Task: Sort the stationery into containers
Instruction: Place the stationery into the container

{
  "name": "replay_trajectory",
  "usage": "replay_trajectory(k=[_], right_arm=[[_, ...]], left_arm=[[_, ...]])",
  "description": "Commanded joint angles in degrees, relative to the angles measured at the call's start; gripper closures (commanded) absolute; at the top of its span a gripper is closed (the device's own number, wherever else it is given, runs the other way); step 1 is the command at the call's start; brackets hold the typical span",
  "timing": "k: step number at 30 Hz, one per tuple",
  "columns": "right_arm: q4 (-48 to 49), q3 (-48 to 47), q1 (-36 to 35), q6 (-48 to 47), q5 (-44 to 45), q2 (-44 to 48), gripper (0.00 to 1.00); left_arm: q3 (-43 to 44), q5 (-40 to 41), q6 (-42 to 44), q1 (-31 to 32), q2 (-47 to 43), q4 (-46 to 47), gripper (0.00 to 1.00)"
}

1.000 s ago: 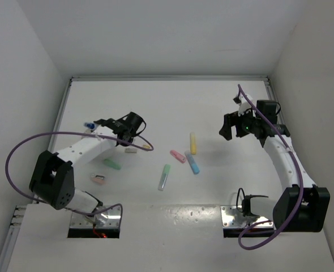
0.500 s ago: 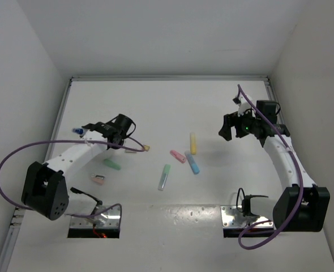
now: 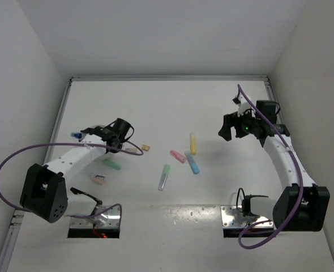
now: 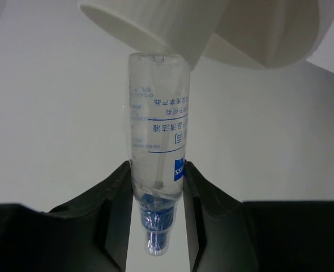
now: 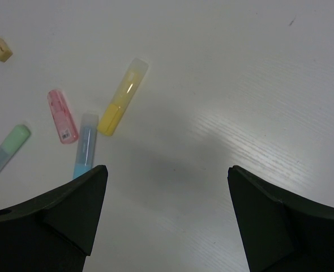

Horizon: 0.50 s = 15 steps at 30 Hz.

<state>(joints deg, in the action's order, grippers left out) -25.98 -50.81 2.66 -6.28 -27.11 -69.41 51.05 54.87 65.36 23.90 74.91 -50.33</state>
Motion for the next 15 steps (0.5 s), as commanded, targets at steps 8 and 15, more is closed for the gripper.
replay_trajectory(k=[8, 15], right_arm=[[0.84, -2.1, 0.33, -0.92, -0.66, -0.11, 0.13], [0.84, -2.1, 0.33, -1.45, -0.66, -0.11, 0.13]], left_arm=[[0.19, 1.64, 2.75, 0.01, 3.74, 5.58, 1.0], [1.51, 1.11, 2.22, 0.01, 3.75, 5.59, 0.19]])
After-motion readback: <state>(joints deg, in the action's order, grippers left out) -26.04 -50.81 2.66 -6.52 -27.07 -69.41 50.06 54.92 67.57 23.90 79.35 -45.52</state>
